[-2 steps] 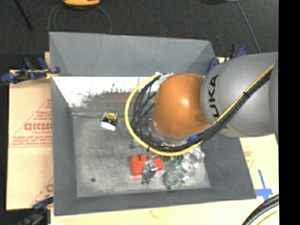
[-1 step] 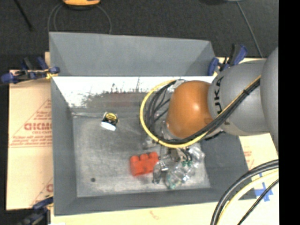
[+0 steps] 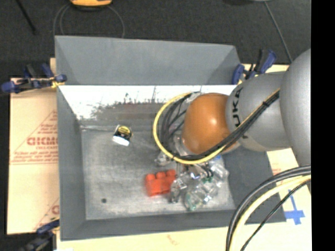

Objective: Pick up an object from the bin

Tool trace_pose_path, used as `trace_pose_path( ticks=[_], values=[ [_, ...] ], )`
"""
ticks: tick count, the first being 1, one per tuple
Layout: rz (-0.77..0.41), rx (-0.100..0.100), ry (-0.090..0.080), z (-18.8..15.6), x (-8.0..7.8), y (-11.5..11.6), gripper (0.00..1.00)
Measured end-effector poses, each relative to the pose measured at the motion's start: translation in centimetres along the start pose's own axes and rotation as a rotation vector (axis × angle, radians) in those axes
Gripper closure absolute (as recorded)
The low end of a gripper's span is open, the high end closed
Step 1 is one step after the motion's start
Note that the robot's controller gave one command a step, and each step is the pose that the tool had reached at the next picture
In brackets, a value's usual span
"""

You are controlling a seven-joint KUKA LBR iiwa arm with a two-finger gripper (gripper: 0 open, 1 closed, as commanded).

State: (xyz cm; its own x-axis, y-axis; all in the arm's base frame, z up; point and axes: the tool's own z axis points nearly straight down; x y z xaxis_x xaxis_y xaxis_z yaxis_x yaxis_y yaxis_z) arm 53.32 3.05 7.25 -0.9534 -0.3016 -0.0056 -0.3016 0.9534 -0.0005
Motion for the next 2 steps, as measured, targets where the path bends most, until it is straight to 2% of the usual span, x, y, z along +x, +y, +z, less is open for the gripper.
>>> trace_pose_path(
  ticks=[1,2],
  values=[
    [0.003,0.001,-0.009,-0.3,-0.3,0.0,1.0],
    [0.048,0.004,-0.007,-16.4,-1.7,0.6,1.0]
  ],
)
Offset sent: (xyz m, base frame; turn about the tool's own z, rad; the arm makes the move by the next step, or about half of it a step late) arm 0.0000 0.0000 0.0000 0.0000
